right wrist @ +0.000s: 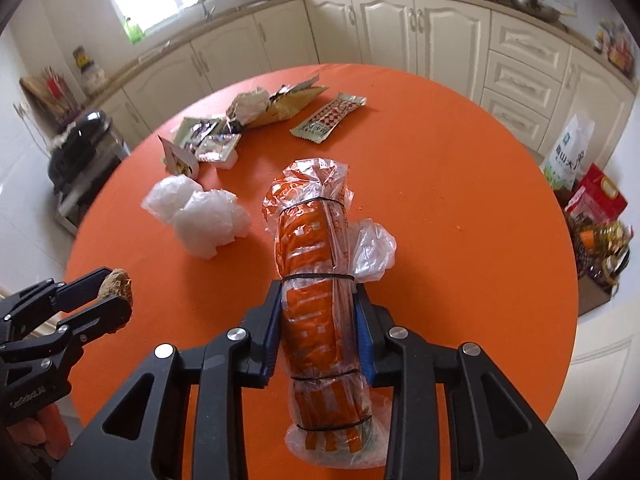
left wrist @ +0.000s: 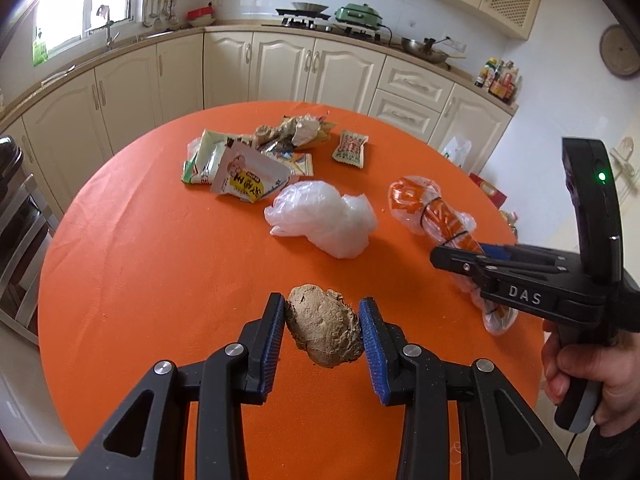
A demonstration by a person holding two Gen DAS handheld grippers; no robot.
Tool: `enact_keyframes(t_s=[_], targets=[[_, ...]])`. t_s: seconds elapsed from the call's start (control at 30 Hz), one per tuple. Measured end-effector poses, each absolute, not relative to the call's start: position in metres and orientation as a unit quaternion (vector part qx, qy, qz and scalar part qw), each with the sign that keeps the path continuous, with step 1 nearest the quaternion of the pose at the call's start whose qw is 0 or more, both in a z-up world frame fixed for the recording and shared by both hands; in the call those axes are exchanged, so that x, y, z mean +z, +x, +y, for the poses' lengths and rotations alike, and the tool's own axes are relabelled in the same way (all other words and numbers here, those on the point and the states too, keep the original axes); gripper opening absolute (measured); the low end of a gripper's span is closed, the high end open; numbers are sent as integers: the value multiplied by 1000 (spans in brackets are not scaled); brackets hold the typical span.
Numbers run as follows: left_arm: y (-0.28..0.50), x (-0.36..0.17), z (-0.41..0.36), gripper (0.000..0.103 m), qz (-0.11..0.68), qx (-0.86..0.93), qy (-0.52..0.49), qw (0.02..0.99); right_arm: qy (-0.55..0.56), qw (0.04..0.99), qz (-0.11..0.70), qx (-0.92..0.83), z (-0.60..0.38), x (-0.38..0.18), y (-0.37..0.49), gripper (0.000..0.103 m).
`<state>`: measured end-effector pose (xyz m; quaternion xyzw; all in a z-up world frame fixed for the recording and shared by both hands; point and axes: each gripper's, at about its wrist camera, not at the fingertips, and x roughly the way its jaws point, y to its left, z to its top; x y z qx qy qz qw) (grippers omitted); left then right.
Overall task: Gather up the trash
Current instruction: 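Carry the ginger and sausage pack to the blue bin and release both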
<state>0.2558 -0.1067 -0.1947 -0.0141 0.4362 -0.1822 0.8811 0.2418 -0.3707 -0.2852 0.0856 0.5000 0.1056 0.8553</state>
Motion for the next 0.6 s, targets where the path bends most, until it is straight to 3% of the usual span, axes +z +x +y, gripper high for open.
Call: enact_keyframes(t_s=[0.6], targets=[[187,-132,-172,34,349,-240,35,905,142,907,390,72,-430,-186,157,32]])
